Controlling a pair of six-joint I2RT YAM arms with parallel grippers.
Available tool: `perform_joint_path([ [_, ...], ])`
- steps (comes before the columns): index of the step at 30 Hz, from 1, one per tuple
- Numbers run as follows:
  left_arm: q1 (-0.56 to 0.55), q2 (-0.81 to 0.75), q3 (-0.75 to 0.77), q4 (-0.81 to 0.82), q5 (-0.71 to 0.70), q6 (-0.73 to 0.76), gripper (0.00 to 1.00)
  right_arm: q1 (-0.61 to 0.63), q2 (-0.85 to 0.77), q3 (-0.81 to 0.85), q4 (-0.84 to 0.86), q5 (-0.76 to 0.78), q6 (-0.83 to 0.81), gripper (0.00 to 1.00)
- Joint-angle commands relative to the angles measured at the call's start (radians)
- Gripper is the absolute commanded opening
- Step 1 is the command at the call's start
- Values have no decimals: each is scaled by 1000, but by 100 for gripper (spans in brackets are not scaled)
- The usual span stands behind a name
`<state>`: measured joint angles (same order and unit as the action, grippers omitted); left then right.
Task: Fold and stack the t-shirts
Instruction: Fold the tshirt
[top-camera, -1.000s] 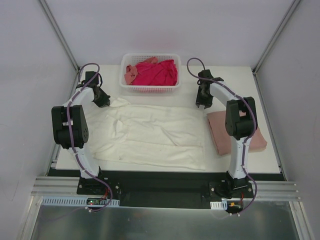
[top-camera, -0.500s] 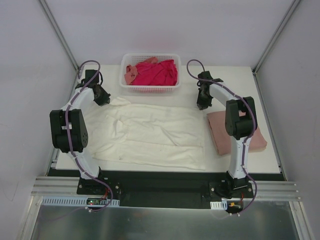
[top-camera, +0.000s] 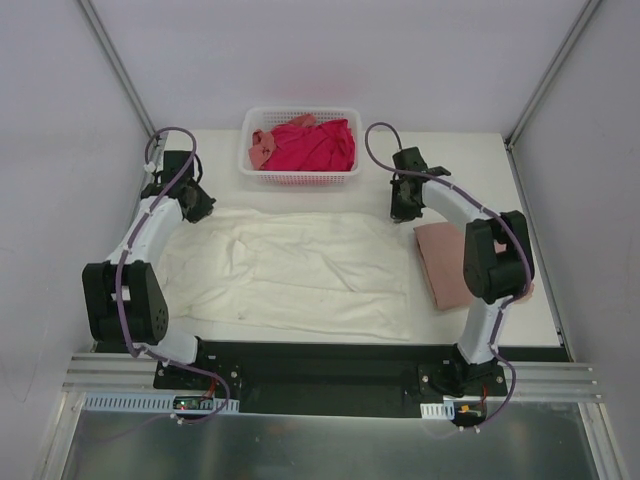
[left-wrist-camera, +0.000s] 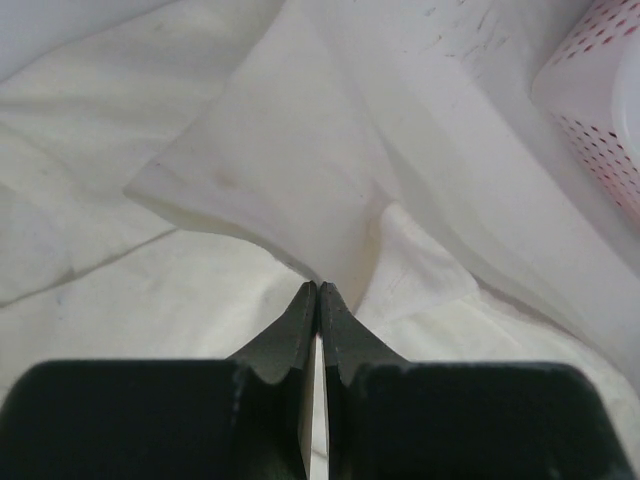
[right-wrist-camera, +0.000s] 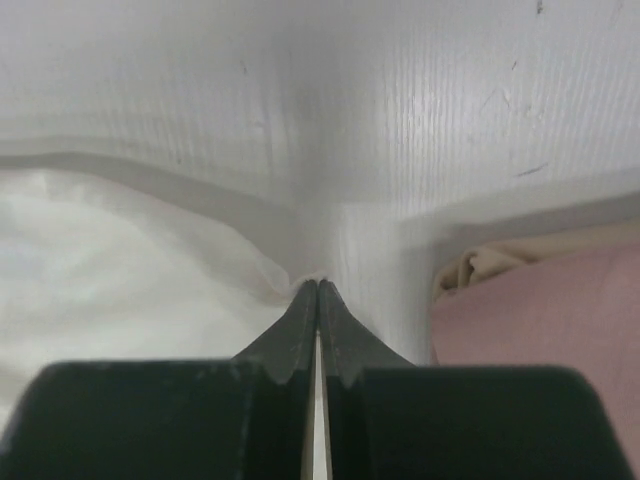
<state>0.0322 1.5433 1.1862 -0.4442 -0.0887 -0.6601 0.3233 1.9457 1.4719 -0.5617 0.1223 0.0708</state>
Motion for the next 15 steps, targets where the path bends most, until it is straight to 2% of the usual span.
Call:
perform_joint_path([
  [1, -29, -156, -88, -56, -108, 16, 0, 8, -165, -80, 34, 14, -17, 1],
  [6, -57, -319, -206, -128, -167, -10, 0, 16, -292, -205, 42, -3, -11, 1],
  [15, -61, -555, -342, -238, -232, -50, 0, 43, -412, -298, 31, -7, -6, 1],
])
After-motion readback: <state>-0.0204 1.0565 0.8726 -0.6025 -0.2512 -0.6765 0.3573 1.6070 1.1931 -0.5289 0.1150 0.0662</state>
